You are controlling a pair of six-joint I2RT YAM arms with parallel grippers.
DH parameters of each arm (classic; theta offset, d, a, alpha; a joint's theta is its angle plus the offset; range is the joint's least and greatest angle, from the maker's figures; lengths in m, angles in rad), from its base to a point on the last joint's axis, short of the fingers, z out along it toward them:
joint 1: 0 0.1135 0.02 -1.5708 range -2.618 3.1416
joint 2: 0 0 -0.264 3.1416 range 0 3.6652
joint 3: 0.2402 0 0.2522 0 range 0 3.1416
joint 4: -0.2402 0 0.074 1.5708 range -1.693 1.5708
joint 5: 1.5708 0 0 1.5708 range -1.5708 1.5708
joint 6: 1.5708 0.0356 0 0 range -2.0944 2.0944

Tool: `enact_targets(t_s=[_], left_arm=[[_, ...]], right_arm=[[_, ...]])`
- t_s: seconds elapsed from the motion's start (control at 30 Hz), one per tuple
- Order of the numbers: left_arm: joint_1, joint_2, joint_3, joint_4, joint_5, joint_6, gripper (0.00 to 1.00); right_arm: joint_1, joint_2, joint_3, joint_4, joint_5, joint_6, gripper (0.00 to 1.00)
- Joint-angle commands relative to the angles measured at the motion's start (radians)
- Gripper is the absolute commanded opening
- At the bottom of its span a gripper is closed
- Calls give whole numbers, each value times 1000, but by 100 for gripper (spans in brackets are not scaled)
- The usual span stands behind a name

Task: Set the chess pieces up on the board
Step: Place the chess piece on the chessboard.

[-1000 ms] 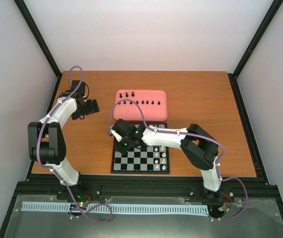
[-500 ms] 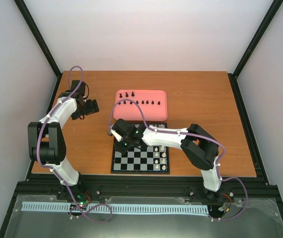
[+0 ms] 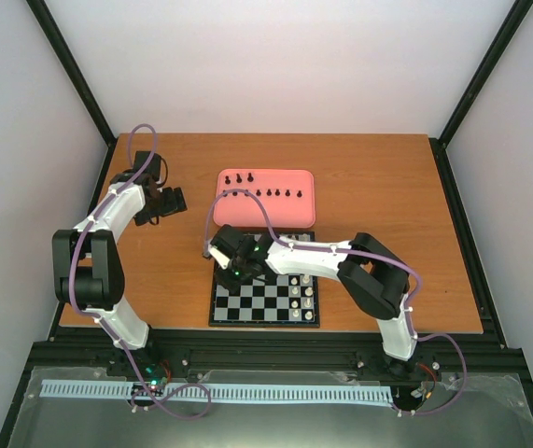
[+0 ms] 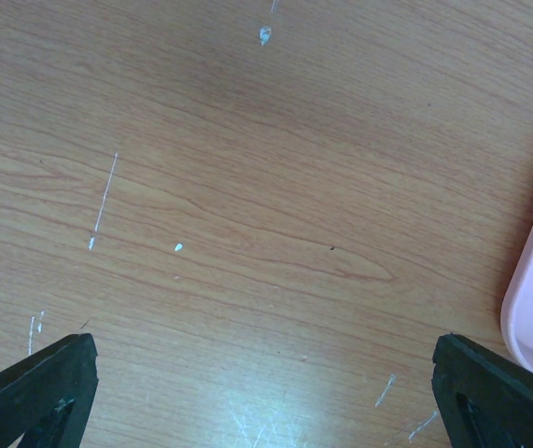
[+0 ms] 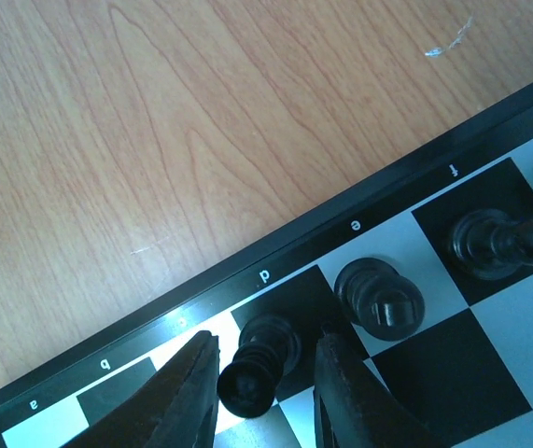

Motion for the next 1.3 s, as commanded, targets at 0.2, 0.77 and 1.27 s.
enact_targets(t_s=[0.2, 0.77, 1.27], left_arm=[[0, 7, 24, 11, -8, 13, 100], [0, 8, 19, 14, -4, 12, 100], [0, 9, 20, 12, -6, 12, 100]], right_arm=[[-4, 46, 53, -31, 19, -12, 33], [-4, 62, 69, -45, 45, -4, 33], [-3, -32, 62, -50, -36, -66, 47]])
